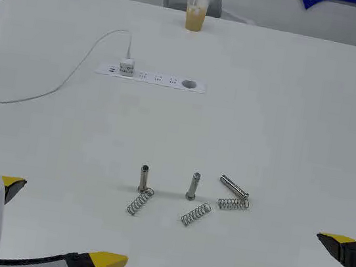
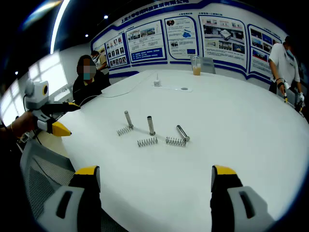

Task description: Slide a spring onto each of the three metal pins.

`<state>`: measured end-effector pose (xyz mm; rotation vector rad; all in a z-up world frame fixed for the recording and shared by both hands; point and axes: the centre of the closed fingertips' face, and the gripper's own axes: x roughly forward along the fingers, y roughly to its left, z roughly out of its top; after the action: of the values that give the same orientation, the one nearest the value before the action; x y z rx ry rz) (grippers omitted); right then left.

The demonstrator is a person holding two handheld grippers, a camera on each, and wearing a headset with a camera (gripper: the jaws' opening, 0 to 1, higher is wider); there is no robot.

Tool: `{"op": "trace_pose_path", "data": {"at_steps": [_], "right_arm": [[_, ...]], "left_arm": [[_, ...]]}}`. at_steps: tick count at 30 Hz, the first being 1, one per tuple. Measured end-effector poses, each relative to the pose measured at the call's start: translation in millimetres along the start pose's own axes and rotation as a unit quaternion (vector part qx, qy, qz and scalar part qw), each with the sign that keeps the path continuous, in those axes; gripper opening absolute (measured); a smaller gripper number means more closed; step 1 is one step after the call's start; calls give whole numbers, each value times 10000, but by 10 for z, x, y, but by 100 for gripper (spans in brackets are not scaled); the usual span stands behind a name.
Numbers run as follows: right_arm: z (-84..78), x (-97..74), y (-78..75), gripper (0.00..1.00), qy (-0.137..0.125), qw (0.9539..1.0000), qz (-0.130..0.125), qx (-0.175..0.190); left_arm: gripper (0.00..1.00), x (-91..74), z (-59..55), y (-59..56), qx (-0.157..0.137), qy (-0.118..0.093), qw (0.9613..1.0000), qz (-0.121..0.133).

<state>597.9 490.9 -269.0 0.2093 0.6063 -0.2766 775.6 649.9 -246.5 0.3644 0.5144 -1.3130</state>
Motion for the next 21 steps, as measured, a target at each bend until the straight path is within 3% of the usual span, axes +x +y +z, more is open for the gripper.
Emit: {"op": "trace_pose_path", "data": {"at_steps": [21], "right_arm": [[-18, -8, 15, 96, 35, 10000, 8, -81]], "left_arm": [[98, -11, 0, 6, -34, -12, 10000, -14]]}}
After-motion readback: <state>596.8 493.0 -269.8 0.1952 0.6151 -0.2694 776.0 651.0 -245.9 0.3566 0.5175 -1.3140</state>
